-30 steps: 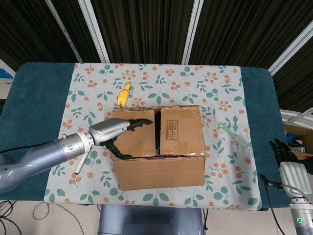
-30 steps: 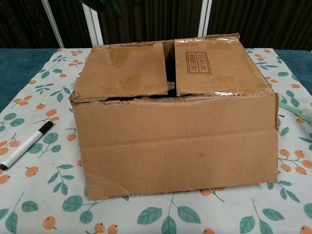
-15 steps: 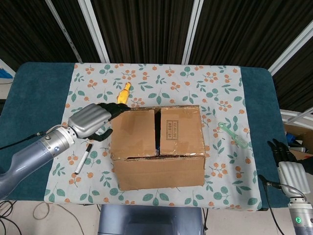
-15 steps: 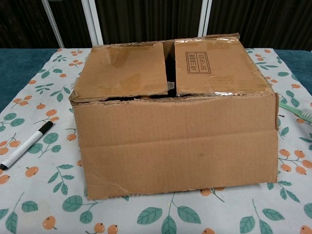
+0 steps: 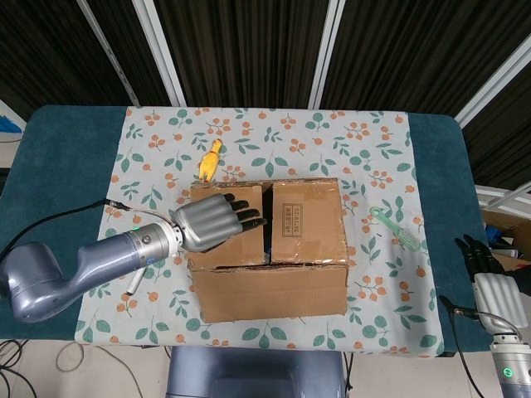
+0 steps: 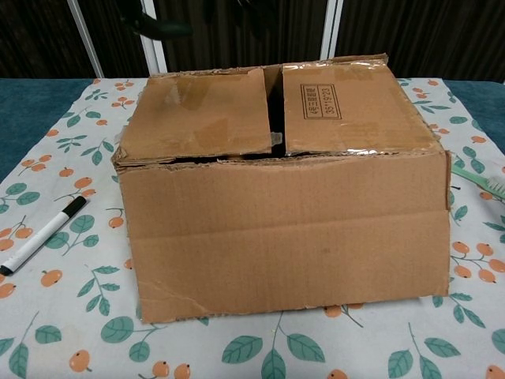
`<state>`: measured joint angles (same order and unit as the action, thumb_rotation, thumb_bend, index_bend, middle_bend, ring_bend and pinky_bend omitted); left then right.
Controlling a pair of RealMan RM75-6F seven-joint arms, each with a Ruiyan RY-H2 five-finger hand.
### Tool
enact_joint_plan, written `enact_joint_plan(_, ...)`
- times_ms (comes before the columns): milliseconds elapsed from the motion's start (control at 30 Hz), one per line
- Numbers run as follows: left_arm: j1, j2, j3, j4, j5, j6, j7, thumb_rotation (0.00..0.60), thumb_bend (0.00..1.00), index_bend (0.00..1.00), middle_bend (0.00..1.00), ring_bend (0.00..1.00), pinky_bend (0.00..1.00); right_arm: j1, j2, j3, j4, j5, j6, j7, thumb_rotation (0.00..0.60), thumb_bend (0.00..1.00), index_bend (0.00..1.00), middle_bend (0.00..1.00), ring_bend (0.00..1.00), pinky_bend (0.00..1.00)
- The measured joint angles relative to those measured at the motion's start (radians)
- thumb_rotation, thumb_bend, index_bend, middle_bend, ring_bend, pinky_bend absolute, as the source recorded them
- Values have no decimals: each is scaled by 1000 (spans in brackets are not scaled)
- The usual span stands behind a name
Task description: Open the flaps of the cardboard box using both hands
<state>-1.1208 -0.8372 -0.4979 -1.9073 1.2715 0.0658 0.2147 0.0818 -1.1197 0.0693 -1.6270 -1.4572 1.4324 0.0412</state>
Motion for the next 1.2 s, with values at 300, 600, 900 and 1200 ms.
enact_joint_plan(300,-166,-96,173,75,-3,58,55,600,609,1,115,91,227,1,2,0,1,-7,2,12,600,232,0,0,0,193)
enact_joint_plan(600,-330,-151,339,98,-127,159,143,600,613,2,124,91,227,1,2,0,2,-7,1,18,600,234,0,0,0,193)
enact_joint_plan(900,-464,-180,484,73,-290,262,254,600,617,7,148,91,226,1,3,-1,2,-9,3,24,600,235,0,0,0,193)
enact_joint_plan(1200,-563,-216,605,39,-445,367,342,600,621,19,180,91,227,2,4,-1,1,-8,2,27,600,237,0,0,0,193)
